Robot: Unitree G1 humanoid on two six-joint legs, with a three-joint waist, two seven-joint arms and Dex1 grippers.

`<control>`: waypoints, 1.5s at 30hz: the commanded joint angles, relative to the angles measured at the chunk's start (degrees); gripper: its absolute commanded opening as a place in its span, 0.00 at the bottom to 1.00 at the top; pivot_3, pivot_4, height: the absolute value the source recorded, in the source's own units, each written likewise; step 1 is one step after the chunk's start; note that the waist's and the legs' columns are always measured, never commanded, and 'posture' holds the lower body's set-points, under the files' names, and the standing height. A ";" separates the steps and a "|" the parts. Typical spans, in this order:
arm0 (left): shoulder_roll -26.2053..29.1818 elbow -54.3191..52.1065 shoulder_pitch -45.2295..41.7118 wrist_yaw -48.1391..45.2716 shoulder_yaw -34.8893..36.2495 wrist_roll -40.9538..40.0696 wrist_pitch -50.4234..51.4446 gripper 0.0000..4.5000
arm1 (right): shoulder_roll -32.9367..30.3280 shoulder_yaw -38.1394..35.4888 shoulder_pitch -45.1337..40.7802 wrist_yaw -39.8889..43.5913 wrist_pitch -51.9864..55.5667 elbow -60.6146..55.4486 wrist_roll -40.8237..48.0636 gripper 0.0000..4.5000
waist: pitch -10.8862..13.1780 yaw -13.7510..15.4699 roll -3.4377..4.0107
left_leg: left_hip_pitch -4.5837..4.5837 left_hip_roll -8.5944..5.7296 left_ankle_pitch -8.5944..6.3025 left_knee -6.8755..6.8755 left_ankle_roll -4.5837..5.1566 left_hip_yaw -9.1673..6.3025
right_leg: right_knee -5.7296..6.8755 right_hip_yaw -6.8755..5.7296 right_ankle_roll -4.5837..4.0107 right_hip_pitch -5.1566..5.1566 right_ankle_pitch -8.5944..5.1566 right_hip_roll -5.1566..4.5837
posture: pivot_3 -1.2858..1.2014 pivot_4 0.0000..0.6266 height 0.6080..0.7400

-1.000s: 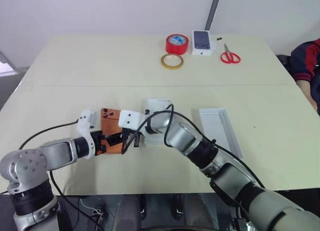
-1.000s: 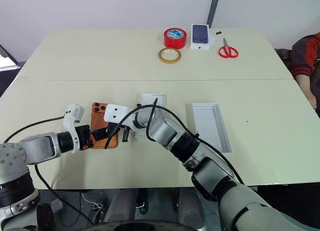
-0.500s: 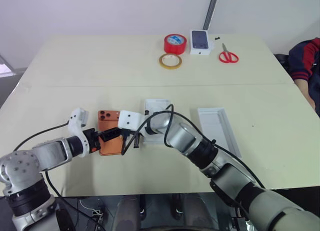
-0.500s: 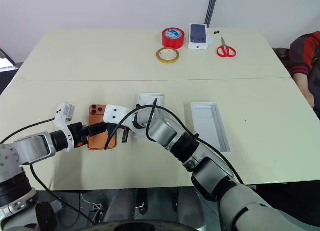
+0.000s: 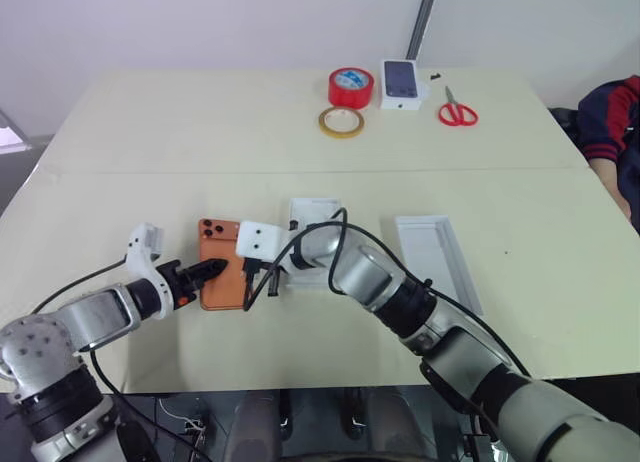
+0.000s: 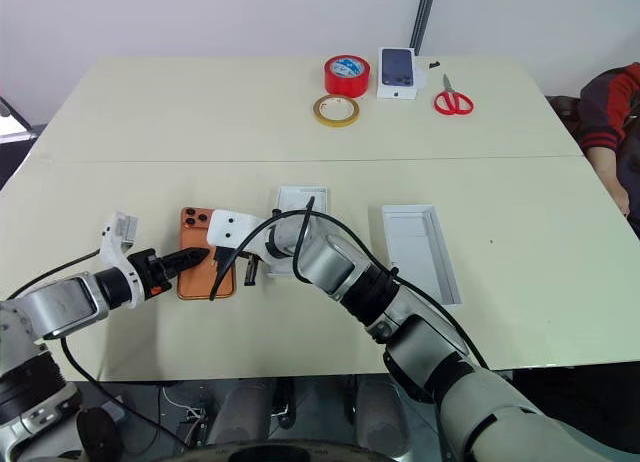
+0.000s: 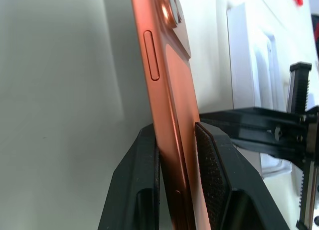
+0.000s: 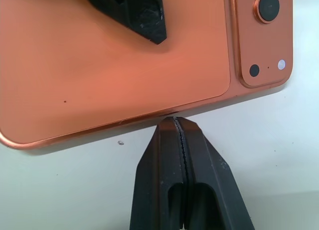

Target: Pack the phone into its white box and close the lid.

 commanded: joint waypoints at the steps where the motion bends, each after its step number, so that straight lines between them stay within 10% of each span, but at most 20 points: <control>1: 0.11 0.66 -0.41 2.31 2.12 -2.96 0.37 0.19 | 0.04 -1.01 -1.03 0.41 0.24 -3.70 0.26 0.00 | 0.01 -0.01 -0.01 | 0.00 0.01 0.00 0.00 0.00 0.00 | 0.00 0.00 0.00 -0.01 0.00 0.00 | 0.52 0.24 0.97; 4: -0.07 1.84 -0.20 4.81 2.84 -6.78 -1.05 0.00 | -0.92 -2.93 -1.57 0.87 1.50 -6.78 1.08 0.00 | 0.00 0.00 -0.02 | 0.01 0.02 0.00 -0.01 0.00 -0.01 | -0.02 0.00 -0.01 -0.01 0.00 -0.01 | 0.52 0.24 0.97; 17: 0.05 -0.23 -2.98 23.85 -15.68 -33.20 -23.71 0.00 | -19.82 -25.37 8.41 11.09 0.99 -26.45 18.80 0.00 | 0.05 0.85 -0.06 | -0.12 -0.25 -0.12 -0.04 0.16 -0.01 | -0.53 -0.01 -0.13 -0.04 0.06 -0.42 | 0.52 0.24 0.97; 29: -3.59 5.81 -9.14 24.03 -33.65 -31.33 -32.10 0.00 | -32.22 -33.51 20.99 11.13 3.27 -30.02 26.31 0.00 | 0.19 0.56 -0.03 | -0.19 -0.07 0.00 0.07 0.39 0.06 | -0.35 -0.02 -0.12 0.04 0.05 0.09 | 0.52 0.24 0.97; 45: -5.78 10.53 -11.11 21.04 -37.74 -26.12 -32.89 0.00 | -35.14 -35.00 23.81 7.96 1.50 -29.26 28.19 0.00 | 0.23 1.29 -0.09 | -0.19 -0.13 0.02 0.22 0.41 0.03 | -0.37 -0.01 -0.06 0.14 0.03 0.10 | 0.52 0.24 0.97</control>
